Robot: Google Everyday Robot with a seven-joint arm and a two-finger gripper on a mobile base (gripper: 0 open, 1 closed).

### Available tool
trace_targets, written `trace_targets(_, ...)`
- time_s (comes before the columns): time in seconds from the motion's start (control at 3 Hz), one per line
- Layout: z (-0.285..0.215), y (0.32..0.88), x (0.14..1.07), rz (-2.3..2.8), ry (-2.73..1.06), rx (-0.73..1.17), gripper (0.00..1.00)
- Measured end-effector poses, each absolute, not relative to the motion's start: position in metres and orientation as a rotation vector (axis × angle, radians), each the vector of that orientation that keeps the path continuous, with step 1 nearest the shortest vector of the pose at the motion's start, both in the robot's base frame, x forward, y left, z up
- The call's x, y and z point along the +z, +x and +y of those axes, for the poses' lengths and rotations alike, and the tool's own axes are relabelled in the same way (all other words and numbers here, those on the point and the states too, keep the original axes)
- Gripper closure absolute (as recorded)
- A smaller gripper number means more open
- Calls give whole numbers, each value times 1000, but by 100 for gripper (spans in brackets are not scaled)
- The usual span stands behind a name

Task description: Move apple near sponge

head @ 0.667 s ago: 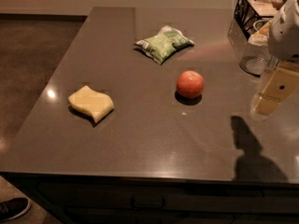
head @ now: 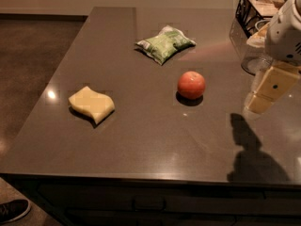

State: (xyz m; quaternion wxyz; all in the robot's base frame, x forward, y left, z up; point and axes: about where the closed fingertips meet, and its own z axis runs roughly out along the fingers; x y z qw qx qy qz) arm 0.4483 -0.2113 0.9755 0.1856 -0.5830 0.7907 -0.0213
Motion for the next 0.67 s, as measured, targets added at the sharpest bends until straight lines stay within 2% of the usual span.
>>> trace_targets(0.67,-187,497,948,2260,-1472,75,0)
